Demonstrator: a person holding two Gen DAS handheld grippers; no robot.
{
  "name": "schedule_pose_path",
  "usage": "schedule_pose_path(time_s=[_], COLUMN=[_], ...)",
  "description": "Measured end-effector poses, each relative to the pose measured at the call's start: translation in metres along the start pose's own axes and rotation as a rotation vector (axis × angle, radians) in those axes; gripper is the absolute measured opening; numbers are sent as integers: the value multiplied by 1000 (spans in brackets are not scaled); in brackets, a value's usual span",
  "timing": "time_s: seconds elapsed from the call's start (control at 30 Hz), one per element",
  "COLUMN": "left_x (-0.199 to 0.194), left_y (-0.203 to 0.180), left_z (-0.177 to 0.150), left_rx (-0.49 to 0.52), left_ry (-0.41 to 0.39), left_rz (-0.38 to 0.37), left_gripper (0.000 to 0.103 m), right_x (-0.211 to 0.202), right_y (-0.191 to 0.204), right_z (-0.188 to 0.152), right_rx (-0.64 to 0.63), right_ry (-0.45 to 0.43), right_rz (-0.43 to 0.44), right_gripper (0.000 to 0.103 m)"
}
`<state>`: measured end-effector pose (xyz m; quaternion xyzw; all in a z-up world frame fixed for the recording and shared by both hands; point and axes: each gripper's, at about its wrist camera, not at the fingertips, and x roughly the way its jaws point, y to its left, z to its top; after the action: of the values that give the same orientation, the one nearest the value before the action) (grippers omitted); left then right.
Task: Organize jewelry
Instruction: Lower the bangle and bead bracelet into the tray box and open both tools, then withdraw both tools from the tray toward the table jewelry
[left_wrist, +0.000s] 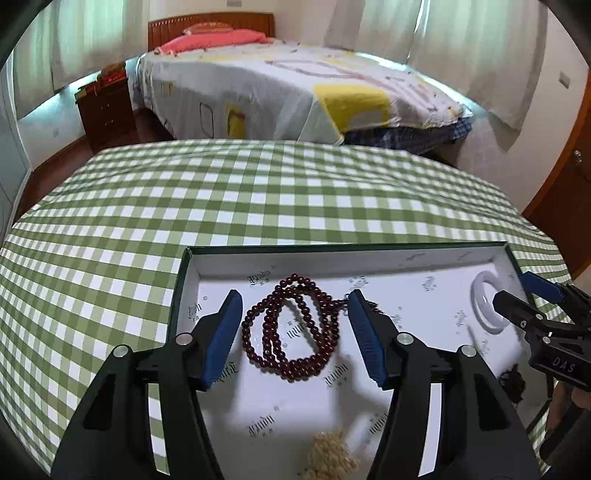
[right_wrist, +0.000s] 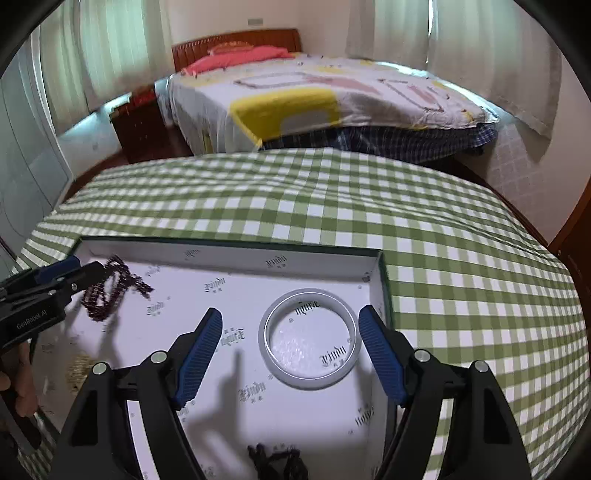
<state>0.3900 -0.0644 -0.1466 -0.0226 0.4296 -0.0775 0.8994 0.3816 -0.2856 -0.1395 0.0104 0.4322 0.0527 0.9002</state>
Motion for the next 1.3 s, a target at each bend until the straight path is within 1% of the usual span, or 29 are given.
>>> schedule_pose_path(time_s=[0.1,0.23,0.4,0.53,0.67,0.83,1.03,1.2,1.27,1.3], left_x=[-20,-51,-83,-107,-122,-126,-135,-143,-145,-146], left_y=[0,0,-2,-5,-3,2,8,12,13,14], left_z=[-8,-23,-41,-57,-69,-77,-93,-111,-120,-124], left_rx=[-4,1,32,45,36,11,-14,-18,-21,-22], left_ry=[-58,-125,-180,-211,-225,-216,-215,-215,-211,-208], left_rz=[-7,-6,5,8,14,16,31,49,54,56], left_gripper=[61,61,61,61,61,61,61,61,61,61], right_x=[-16,-42,-66,-78,-89,-102,-108,-111,-112,-112], right_y=[0,5,14,20,27,32,37,45,49,52], right_z=[-5,-16,-35,-47,-60,-74,-92,-114,-122,-128], right_rx=[10,2,-12,-16,-15,-11,-1,-1,-5,-5], right_ry=[-39,-105,-154,-172,-184,-197,-189,-178,-173,-169], right_rz=[3,-14,-28,-29,-21,-16,-8,3,4,9], right_gripper=[74,74,74,74,74,74,74,74,70,65])
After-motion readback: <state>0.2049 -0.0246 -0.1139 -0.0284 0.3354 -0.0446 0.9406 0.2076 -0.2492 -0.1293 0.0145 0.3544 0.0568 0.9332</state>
